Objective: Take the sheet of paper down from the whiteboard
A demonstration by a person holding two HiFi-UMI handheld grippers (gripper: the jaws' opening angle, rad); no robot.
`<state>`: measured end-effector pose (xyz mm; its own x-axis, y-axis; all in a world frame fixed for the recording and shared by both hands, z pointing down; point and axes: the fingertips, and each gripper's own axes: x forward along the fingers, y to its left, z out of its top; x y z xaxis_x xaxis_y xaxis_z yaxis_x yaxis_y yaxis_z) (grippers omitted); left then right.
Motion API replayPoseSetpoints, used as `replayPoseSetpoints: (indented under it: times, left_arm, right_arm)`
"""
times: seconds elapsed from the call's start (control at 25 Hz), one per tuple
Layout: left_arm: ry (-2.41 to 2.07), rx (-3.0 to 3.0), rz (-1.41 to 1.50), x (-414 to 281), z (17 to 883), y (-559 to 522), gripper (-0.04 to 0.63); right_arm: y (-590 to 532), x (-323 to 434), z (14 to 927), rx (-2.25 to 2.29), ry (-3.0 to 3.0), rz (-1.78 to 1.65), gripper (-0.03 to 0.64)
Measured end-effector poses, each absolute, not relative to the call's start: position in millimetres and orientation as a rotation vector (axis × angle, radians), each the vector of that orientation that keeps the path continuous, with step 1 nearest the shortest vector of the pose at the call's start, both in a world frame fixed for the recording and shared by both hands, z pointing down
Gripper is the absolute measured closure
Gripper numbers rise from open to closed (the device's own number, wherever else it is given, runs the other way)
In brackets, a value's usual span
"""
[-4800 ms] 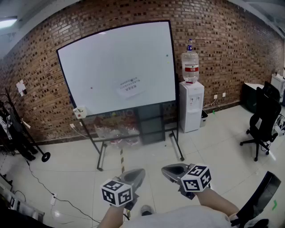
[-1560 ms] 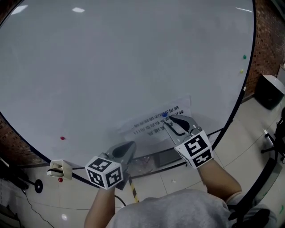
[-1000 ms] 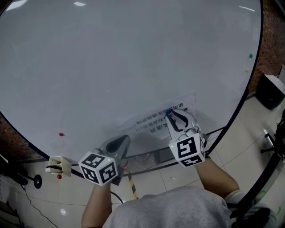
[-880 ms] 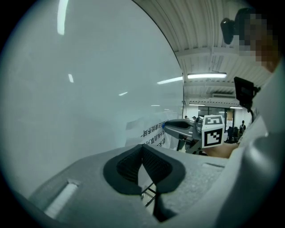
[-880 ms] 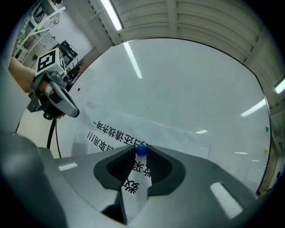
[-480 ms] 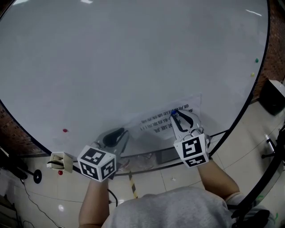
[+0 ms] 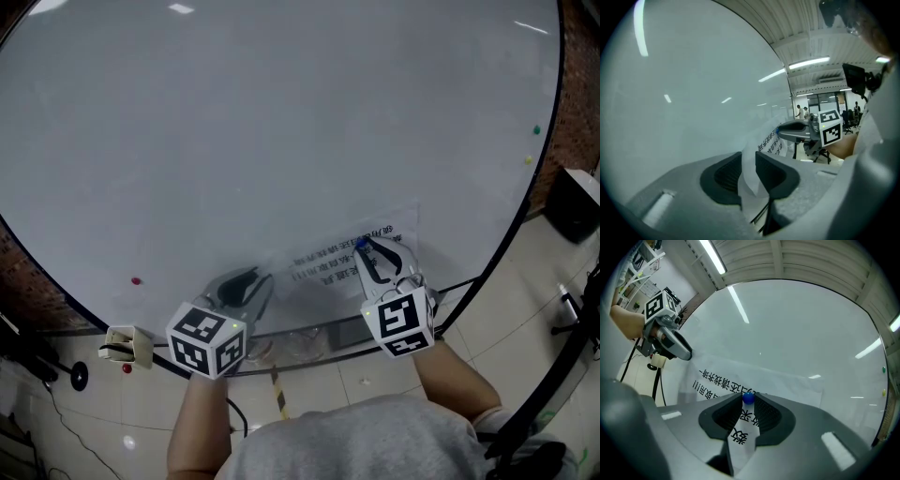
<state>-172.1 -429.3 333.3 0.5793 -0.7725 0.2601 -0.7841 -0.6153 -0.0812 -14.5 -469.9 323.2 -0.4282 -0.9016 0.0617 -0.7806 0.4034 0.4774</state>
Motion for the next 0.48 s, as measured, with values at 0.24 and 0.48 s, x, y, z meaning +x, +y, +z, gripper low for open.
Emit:
replayPoseSetpoints:
  times: [0.24, 0.48]
  left_arm:
    - [-1.376, 2.744, 0.421, -175.6, 332.0, -432.4, 0.525]
    - [-1.372, 2.736, 0.413, -179.4, 333.7, -428.8, 0.594]
  right_arm:
    - [-467.3, -16.3, 322.4, 1.455, -2.364, -0.563, 0.534]
    - [-466.2, -17.5, 322.1, 1.451, -2.354, -0.569, 0.534]
